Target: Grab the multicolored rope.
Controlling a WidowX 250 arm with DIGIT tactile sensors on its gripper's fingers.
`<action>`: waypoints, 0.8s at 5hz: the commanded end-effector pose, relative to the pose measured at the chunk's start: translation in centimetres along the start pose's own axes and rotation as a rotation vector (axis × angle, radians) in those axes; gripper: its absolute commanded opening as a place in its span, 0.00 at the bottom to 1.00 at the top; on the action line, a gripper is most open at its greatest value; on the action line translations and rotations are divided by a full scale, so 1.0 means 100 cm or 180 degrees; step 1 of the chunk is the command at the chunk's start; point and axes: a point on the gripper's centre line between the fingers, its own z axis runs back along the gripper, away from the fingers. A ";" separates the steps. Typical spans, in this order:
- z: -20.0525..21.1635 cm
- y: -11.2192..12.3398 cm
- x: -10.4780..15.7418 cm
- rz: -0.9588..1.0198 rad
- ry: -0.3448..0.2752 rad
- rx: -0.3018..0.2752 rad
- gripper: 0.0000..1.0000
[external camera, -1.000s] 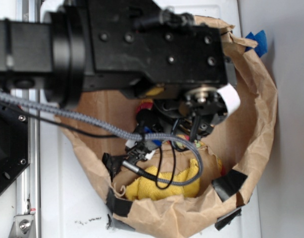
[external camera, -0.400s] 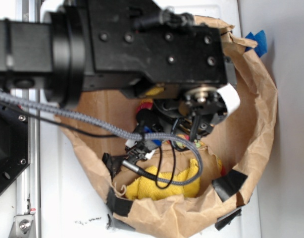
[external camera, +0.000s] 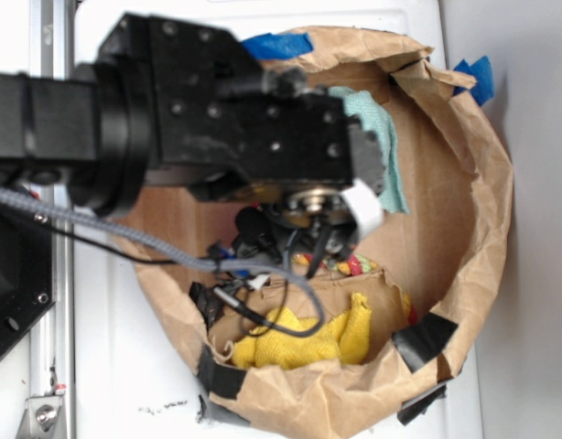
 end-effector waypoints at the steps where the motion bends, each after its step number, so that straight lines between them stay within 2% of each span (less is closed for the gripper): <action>1: -0.007 -0.028 -0.001 -0.0156 -0.0104 0.0174 1.00; 2: -0.016 -0.034 -0.004 -0.0148 -0.0133 0.0147 1.00; 4: -0.039 -0.039 -0.002 -0.0169 -0.0050 0.0217 1.00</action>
